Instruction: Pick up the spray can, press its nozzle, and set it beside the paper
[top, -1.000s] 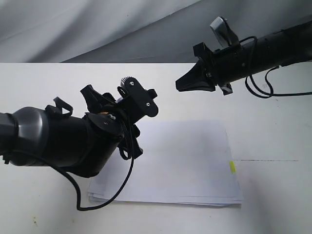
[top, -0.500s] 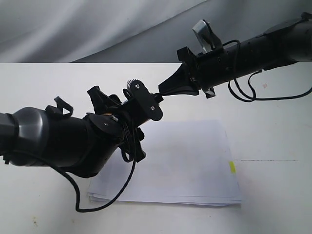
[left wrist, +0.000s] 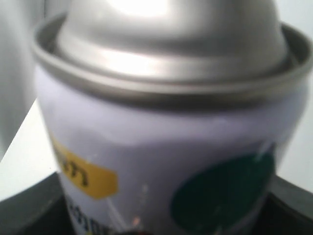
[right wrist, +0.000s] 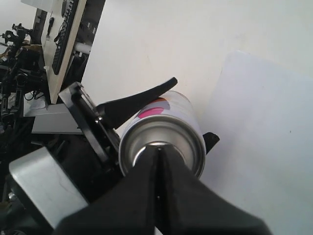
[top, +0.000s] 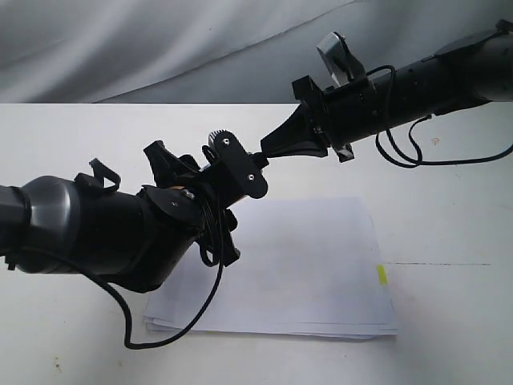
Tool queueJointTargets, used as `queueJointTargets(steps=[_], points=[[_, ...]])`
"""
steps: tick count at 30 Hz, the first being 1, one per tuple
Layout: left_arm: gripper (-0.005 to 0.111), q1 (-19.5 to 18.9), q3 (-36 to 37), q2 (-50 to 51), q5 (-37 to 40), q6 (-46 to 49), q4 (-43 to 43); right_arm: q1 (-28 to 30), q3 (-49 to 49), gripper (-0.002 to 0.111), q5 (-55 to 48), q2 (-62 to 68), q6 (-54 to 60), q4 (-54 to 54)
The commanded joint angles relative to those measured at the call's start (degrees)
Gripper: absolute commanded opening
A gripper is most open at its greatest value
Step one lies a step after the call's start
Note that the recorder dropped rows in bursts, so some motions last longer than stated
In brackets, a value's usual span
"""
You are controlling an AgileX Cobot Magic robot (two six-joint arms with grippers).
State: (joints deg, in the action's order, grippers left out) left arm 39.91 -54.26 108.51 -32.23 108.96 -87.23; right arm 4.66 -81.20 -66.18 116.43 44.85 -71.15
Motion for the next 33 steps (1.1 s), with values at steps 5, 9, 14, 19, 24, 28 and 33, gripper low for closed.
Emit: queueJointTargets(steps=[5,9,14,19,24,28,33], points=[[0.000,0.21,-0.71,-0.43,-2.19,-0.58,0.82,-0.67,-0.53,0.000,-1.11,-0.21,-2.26,2.42],[0.000,0.20,-0.71,-0.43,-2.19,-0.81,0.82,-0.67,-0.53,0.000,-2.16,-0.21,-2.26,1.57],[0.000,0.20,-0.71,-0.43,-2.19,-0.81,0.82,-0.67,-0.53,0.000,-1.81,-0.21,-2.07,1.46],[0.000,0.20,-0.71,-0.43,-2.19,-0.93,0.82,-0.67,-0.53,0.000,-1.47,-0.21,-2.07,1.46],[0.000,0.20,-0.71,-0.43,-2.19,-0.93,0.82,-0.67,-0.53,0.000,-0.66,-0.21,-1.65,1.57],[0.000,0.20,-0.71,-0.43,-3.36,-1.03,0.69,-0.15,-0.53,0.000,0.55,-0.21,-1.17,1.69],[0.000,0.05,-0.71,-0.43,-5.77,-1.04,-1.25,3.07,-0.53,0.000,4.18,-1.92,-0.39,2.69]])
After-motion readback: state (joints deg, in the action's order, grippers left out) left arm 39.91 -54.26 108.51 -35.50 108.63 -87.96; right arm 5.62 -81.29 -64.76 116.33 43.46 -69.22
